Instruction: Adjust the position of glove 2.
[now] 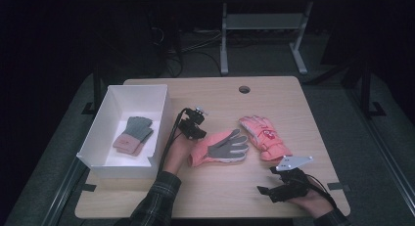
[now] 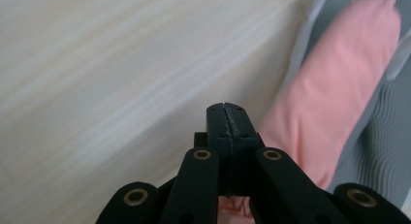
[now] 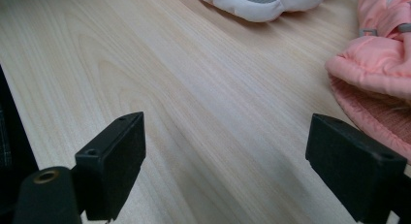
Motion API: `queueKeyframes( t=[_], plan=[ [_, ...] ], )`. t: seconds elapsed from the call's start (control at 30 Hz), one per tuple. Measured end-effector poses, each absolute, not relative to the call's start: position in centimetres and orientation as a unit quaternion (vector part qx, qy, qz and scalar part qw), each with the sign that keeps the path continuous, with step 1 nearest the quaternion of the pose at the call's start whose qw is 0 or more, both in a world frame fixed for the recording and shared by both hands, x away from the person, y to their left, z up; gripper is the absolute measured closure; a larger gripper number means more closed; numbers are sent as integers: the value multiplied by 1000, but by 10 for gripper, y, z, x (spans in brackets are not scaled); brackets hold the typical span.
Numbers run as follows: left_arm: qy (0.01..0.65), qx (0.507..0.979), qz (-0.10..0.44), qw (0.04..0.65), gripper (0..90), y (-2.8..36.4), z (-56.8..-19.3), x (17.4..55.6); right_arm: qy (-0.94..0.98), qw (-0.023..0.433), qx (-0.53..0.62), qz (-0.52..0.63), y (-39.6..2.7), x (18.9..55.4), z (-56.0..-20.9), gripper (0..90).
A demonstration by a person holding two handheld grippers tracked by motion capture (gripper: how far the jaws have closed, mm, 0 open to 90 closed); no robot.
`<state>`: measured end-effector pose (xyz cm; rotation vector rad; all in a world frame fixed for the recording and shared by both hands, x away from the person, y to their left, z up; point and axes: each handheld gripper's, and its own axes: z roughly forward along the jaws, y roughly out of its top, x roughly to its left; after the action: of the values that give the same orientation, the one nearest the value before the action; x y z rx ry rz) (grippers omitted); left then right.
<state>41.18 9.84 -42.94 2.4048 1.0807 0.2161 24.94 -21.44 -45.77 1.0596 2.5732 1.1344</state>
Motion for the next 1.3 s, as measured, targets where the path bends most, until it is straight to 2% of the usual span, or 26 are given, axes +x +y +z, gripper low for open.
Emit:
queueKeyframes(
  t=[0.63, 0.97, 1.3],
  plan=[
    [343, 912, 36, 224, 899, 101, -426, 360, 854, 70, 353, 376, -215, 250, -458, 140],
    [309, 915, 3, 260, 899, 107, -428, 334, 850, 75, 356, 380, -220, 251, -455, 139],
    [262, 926, -28, 272, 899, 81, -436, 317, 854, 70, 354, 374, -219, 246, -454, 139]
  ],
)
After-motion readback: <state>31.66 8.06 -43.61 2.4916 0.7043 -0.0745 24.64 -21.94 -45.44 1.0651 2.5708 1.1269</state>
